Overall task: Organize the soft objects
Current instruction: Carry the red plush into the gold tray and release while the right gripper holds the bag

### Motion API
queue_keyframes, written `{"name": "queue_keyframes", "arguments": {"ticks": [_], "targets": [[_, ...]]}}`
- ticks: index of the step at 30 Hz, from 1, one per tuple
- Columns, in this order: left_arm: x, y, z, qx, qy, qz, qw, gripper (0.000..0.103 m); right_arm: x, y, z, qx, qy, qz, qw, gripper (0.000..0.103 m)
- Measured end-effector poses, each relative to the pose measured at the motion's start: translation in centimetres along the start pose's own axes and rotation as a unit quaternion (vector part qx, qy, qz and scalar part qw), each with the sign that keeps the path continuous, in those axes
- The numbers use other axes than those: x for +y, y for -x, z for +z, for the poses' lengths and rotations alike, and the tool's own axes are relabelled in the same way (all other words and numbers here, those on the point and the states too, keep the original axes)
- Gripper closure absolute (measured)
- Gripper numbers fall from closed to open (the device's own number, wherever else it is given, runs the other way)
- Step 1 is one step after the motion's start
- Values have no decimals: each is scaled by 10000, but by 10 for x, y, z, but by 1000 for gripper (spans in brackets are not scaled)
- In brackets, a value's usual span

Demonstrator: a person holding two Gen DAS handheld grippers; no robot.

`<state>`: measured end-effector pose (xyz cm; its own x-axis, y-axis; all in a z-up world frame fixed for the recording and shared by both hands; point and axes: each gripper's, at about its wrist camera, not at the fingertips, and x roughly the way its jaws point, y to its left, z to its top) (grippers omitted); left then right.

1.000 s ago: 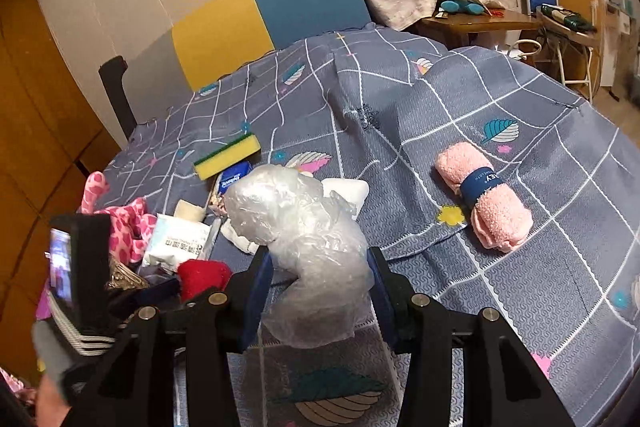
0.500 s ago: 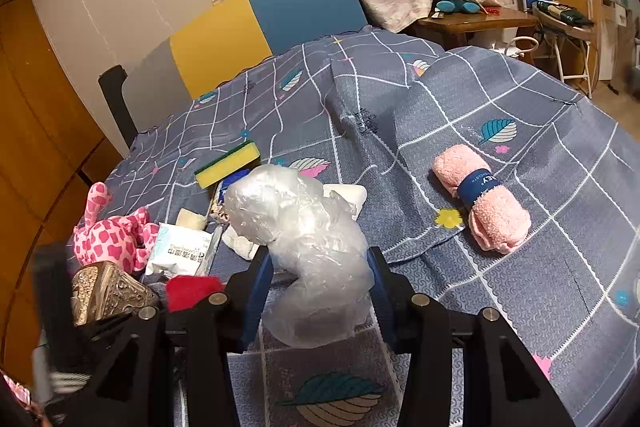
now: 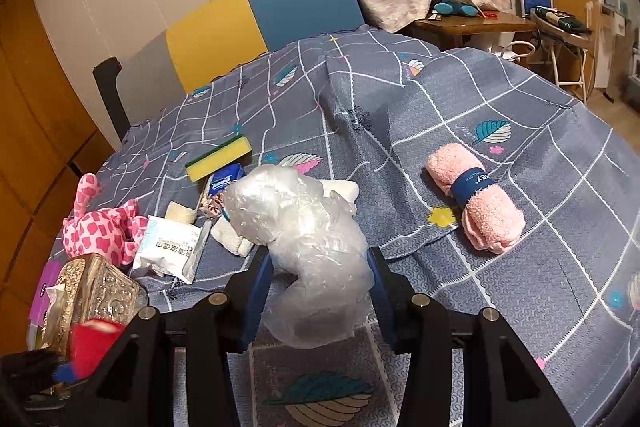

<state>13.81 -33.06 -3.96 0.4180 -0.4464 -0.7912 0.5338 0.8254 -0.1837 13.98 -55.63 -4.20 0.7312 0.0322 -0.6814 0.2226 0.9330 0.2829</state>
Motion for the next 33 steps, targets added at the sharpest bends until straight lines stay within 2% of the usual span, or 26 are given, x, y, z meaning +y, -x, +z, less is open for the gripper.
{"name": "queue_keyframes", "arguments": {"ticks": [4, 8, 13, 18, 22, 27, 33], "targets": [[7, 39, -10, -233, -89, -87, 9997, 83, 1, -1, -2, -14, 62, -81, 9999, 55], [31, 82, -16, -540, 61, -117, 9985, 83, 5, 1, -5, -76, 133, -15, 9999, 55], [73, 131, -24, -926, 362, 60, 9950, 83, 12, 6, -9, -248, 346, -121, 9990, 55], [132, 166, -34, -1204, 865, 389, 9882, 83, 11, 10, -17, -300, 124, -211, 9993, 55], [189, 170, -47, -1151, 1329, 724, 9818, 83, 28, 20, -29, -263, 164, -210, 9993, 55], [246, 149, -62, -893, 1712, 1027, 9758, 83, 63, 48, -36, -527, 234, -67, 9983, 55], [297, 119, -72, -493, 1968, 1220, 9716, 83, 133, 92, -45, -876, 556, 349, 9940, 55]]}}
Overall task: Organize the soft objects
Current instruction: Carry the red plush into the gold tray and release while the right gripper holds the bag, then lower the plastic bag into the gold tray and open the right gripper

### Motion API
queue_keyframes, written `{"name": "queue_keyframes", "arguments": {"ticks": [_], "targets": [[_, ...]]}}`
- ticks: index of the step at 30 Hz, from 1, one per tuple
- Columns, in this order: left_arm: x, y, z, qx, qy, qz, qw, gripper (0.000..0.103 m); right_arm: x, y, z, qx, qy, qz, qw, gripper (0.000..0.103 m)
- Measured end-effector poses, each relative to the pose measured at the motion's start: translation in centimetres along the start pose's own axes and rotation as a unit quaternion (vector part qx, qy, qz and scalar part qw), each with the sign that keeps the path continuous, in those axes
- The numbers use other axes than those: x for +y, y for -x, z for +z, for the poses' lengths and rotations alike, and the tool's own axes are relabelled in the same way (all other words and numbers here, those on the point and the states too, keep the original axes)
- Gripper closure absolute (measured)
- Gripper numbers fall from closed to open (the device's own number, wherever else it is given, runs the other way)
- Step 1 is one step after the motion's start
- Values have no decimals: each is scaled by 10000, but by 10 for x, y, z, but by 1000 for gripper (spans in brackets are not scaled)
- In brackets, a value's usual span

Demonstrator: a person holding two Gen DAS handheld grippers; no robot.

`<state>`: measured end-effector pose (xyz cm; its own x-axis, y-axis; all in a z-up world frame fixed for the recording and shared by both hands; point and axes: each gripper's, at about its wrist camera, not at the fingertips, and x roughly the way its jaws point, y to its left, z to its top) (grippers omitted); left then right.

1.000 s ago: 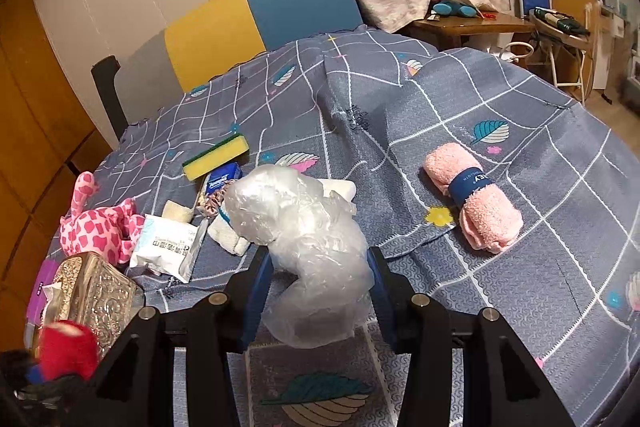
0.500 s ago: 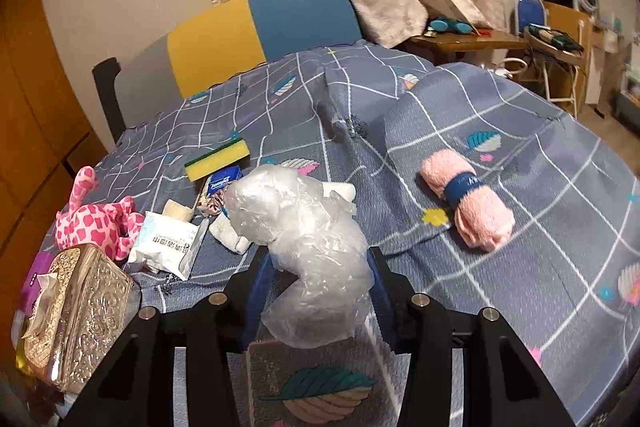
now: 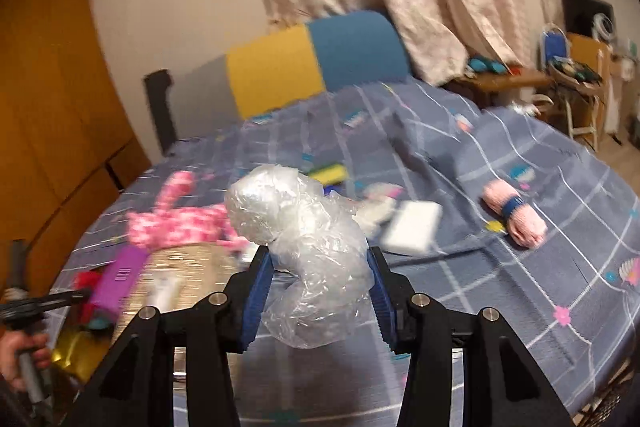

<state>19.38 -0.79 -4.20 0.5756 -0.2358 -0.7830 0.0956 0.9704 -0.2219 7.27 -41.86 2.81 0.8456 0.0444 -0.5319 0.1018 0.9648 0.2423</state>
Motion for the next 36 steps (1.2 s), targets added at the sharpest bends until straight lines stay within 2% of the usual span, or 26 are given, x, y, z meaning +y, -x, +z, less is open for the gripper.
{"name": "queue_keyframes", "arguments": {"ticks": [5, 11, 18, 19, 24, 30, 33, 36], "targets": [[25, -35, 7, 316, 112, 147, 9993, 83, 71, 20, 4, -148, 211, 567, 9981, 55], [40, -61, 24, 453, 218, 162, 9986, 81, 145, 15, -5, -8, 460, 1079, 9931, 55], [47, -72, 34, 394, 179, 217, 9988, 61, 210, -7, -34, 396, 744, 1451, 9858, 55], [48, -72, 35, 391, 173, 190, 9989, 61, 216, -11, -38, 470, 760, 1483, 9849, 55], [59, -55, 31, 286, 412, -136, 9986, 60, 247, -33, -57, 805, 900, 1615, 9795, 55], [83, -10, 21, -133, 933, -687, 9932, 60, 275, -56, -74, 1144, 1016, 1570, 9757, 55], [98, 15, 14, -403, 1074, -541, 9919, 60, 286, -75, -80, 1345, 956, 1510, 9747, 55], [112, 34, 5, -576, 1103, -148, 9921, 60, 301, -95, -84, 1538, 946, 1470, 9725, 55]]}}
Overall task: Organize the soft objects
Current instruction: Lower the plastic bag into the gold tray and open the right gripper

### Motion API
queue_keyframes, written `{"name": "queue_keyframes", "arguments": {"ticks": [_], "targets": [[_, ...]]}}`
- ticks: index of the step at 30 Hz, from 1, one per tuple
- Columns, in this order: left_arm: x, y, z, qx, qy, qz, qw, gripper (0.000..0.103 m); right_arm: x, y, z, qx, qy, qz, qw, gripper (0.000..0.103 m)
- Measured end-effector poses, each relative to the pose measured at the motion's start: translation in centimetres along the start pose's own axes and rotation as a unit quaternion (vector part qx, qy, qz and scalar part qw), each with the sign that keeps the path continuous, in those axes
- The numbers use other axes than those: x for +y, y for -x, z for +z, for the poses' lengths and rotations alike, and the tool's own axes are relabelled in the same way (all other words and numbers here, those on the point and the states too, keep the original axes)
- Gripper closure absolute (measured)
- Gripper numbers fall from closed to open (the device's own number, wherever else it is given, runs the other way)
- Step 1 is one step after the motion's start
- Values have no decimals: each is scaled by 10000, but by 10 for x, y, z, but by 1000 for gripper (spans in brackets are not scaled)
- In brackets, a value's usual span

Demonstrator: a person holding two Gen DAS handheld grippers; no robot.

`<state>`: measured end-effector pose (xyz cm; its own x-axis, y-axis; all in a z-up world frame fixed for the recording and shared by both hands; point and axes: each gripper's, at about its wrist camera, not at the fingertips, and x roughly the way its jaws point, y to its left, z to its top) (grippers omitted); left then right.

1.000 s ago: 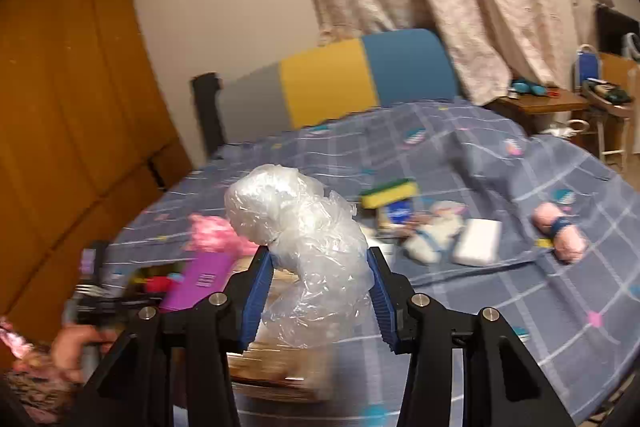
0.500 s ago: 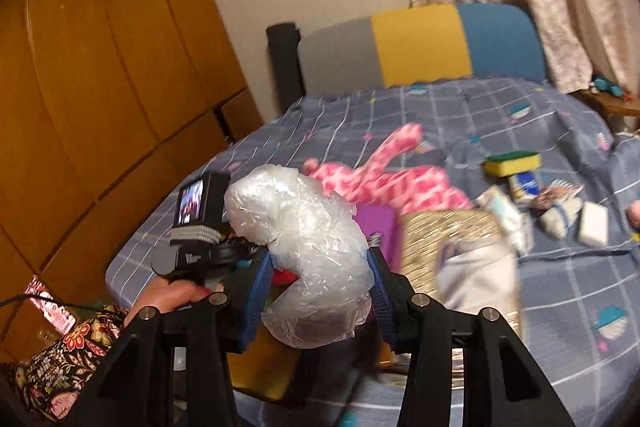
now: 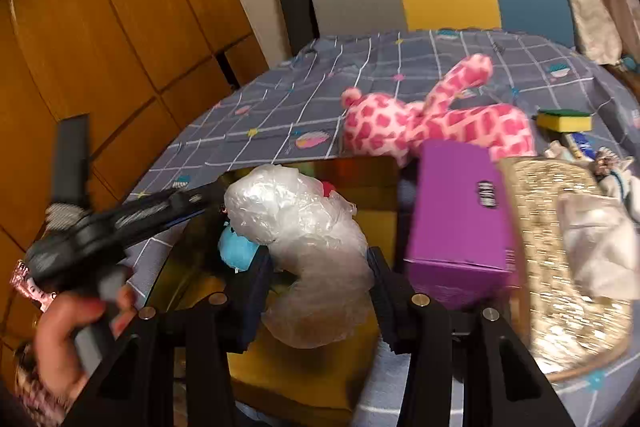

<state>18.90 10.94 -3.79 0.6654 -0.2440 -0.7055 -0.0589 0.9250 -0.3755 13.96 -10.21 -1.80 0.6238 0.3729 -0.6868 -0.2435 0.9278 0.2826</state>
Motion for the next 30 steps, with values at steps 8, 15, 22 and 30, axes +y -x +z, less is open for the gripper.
{"name": "queue_keyframes", "arguments": {"ticks": [8, 15, 22, 30], "targets": [[33, 18, -28, 110, -53, 465, 9988, 61, 20, -47, 11, 225, -21, -335, 9992, 55], [38, 24, -51, 234, -201, 549, 9980, 61, 19, -77, 20, 256, -215, -863, 9957, 55], [38, 29, -62, 304, -296, 562, 9975, 61, 19, -95, 35, 120, -145, -1473, 9889, 53], [39, 30, -68, 374, -255, 574, 9973, 61, 21, -104, 40, 17, -63, -1641, 9864, 42]]}}
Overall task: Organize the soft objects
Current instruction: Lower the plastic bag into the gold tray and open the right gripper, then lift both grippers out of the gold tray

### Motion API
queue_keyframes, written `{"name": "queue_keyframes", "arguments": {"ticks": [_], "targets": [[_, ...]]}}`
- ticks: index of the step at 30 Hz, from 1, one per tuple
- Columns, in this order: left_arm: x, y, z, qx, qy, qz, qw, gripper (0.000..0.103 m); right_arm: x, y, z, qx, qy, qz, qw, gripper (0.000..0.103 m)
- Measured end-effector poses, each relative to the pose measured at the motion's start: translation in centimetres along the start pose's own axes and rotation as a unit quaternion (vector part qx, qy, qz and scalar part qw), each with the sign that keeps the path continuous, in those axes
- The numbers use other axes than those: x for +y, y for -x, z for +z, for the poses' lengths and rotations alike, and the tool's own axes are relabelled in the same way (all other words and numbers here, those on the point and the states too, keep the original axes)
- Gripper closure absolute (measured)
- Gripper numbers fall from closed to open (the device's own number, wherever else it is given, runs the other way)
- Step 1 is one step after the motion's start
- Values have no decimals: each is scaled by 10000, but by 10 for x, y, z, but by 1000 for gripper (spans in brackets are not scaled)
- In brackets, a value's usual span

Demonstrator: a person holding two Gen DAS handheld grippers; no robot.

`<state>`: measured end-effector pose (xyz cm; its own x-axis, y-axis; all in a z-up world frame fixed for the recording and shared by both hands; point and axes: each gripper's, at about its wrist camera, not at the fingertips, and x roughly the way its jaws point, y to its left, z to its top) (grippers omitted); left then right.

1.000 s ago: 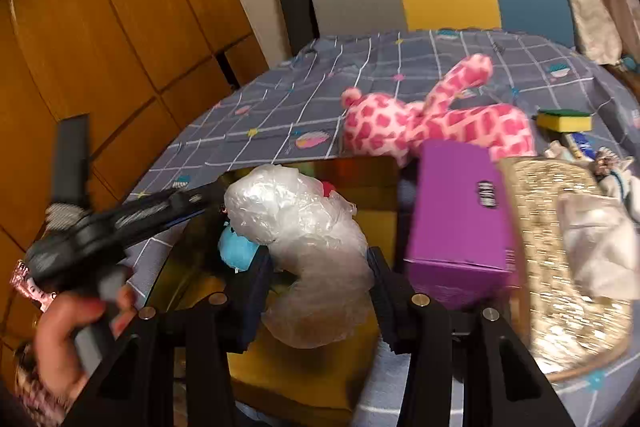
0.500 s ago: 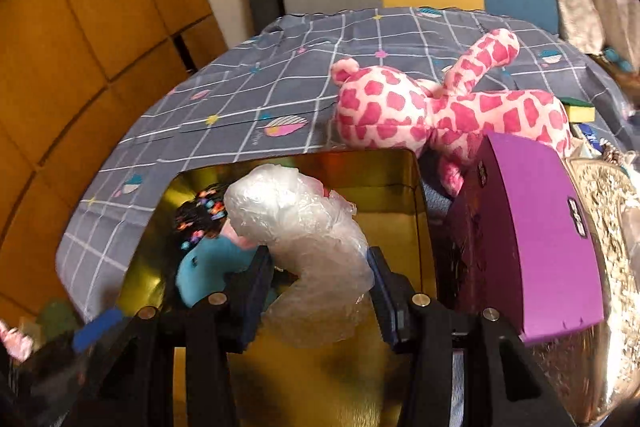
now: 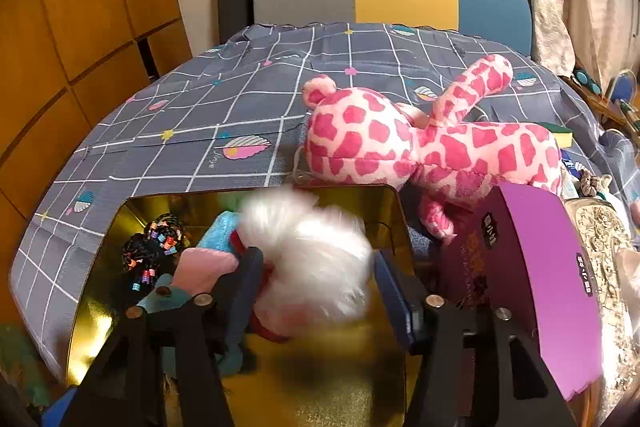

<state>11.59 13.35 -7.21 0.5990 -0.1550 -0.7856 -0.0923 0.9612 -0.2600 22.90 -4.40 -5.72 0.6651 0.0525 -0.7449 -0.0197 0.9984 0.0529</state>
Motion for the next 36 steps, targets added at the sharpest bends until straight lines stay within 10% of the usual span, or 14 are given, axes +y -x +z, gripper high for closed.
{"name": "queue_keyframes", "arguments": {"ticks": [18, 36], "targets": [[-9, -1, -4, 26, -2, -91, 10000, 61, -12, 107, -22, -685, 389, 991, 9920, 22], [-91, 7, -15, -81, -638, -887, 9940, 61, -162, 188, -47, -1385, -467, -7, 9893, 22]]}}
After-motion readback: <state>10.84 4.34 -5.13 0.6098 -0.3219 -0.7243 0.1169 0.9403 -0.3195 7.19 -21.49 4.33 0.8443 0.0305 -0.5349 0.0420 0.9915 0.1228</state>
